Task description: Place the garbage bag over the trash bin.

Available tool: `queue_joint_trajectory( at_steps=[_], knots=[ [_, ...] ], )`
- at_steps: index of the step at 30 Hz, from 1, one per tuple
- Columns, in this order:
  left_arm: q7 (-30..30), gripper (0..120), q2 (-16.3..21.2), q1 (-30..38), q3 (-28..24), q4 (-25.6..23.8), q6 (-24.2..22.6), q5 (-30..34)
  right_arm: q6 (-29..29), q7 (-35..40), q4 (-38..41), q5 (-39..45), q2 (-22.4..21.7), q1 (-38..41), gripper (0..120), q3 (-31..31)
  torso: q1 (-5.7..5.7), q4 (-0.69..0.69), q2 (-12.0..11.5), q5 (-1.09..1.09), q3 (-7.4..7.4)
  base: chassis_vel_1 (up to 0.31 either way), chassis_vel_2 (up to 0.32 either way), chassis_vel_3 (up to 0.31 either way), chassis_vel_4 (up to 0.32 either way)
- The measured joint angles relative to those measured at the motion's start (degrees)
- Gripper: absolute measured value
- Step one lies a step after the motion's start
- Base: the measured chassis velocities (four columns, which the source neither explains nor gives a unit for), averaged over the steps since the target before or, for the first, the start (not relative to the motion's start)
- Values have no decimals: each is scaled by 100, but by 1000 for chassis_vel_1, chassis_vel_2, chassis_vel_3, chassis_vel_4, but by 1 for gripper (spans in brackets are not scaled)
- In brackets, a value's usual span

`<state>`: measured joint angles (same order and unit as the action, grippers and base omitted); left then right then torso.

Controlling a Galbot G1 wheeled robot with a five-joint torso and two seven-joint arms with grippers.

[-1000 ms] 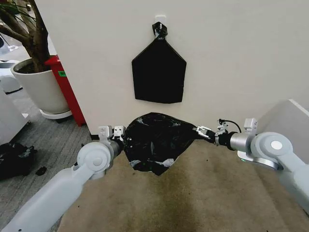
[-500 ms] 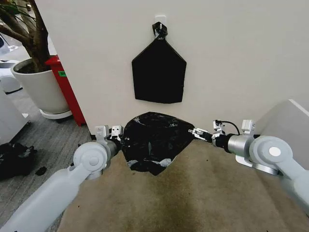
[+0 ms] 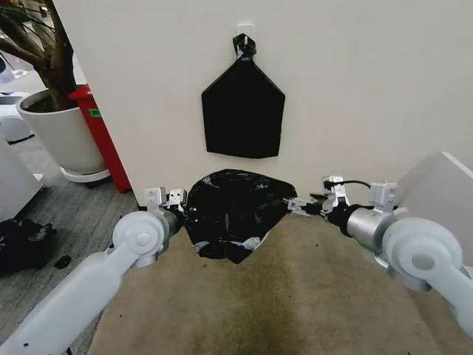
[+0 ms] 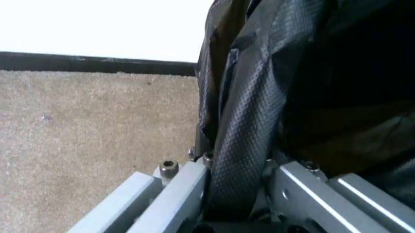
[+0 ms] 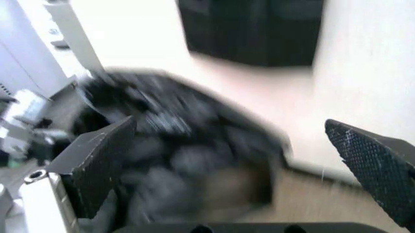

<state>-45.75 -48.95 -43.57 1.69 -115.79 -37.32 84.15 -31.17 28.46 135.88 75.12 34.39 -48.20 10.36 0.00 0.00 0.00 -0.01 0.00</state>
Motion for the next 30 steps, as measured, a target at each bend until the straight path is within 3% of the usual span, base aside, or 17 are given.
queue_joint_trajectory(
  at_steps=[7, 11, 16, 20, 22, 30],
  knots=[
    [-149, 0, 39, 190, -181, -83, -59, 23, -135, -465, -34, -1097, 82, 1227, 100, -906, 0, 0, 0, 0, 0, 0, 0, 0, 0],
    [-304, 0, 32, 314, -251, -160, -102, 116, -201, -542, -220, -1686, 281, 1858, 100, -1951, 0, 1, 0, 1, 1, 0, 0, 0, 0],
    [-368, 0, 30, 387, -282, -180, -119, 156, -341, -507, -304, -2295, 467, 2198, 100, -2660, 0, 1, 0, 0, 1, 0, 0, 0, 0],
    [-377, 0, 42, 441, -287, -189, -130, 173, -840, -605, -293, -2887, 565, 2441, 99, -3112, 0, 1, 0, 0, 0, 0, 0, 0, 0],
    [-377, 0, 42, 444, -287, -194, -132, 174, -946, -600, -285, -2968, 585, 2496, 97, -3194, 0, 0, 0, 0, 0, 0, 0, 0, 0],
    [-371, 0, 26, 401, -286, -269, -142, 176, -1085, -629, -592, -3466, 663, 2645, 68, -3472, 0, 0, 0, 0, 0, 0, 0, 0, 0]
  ],
)
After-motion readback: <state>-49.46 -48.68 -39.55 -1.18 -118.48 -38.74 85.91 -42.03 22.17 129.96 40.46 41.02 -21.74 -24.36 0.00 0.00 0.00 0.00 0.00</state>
